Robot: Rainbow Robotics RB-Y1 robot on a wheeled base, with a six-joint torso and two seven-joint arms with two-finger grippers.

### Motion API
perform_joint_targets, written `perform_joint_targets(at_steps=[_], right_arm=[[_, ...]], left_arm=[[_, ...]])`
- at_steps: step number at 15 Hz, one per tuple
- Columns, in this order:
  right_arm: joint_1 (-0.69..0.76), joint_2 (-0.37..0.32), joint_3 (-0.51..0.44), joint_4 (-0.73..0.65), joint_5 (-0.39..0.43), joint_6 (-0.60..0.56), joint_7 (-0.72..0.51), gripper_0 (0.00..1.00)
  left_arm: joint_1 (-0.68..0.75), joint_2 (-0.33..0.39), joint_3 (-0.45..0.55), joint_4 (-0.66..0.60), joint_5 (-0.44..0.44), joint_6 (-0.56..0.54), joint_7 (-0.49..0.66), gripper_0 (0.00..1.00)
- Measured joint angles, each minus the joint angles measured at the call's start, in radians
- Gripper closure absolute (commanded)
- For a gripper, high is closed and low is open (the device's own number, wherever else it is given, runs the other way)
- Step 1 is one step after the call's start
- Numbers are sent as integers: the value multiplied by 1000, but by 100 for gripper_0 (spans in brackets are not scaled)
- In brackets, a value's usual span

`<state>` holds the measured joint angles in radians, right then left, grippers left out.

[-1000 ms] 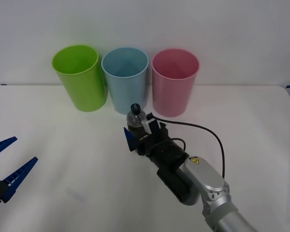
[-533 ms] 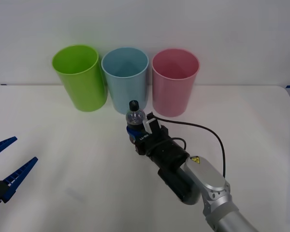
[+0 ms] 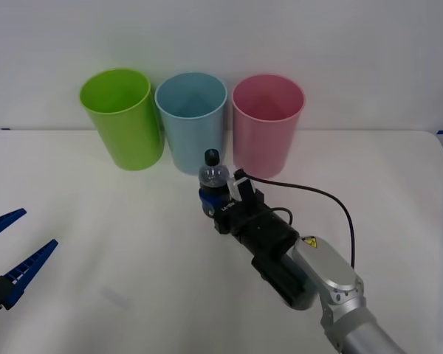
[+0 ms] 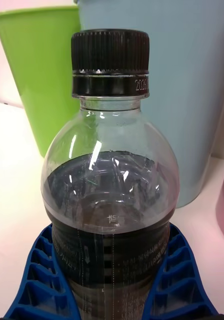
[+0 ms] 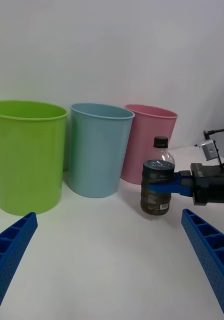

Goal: Grasp the object on the table and drop it into the matching bin: aluminum can to the light blue bin, PET bottle to the pink bin.

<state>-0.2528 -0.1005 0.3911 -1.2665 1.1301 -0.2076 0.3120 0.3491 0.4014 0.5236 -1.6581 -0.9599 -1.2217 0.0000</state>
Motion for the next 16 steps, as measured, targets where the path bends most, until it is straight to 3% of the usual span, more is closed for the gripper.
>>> perform_joint_targets(at_steps=[6, 16], right_arm=[[167, -137, 14, -274, -39, -6, -44, 100], [330, -367, -35, -705, -47, -18, -341, 100]], left_arm=[[0, 0, 0, 0, 0, 0, 0, 0], [0, 0, 0, 0, 0, 0, 0, 0]])
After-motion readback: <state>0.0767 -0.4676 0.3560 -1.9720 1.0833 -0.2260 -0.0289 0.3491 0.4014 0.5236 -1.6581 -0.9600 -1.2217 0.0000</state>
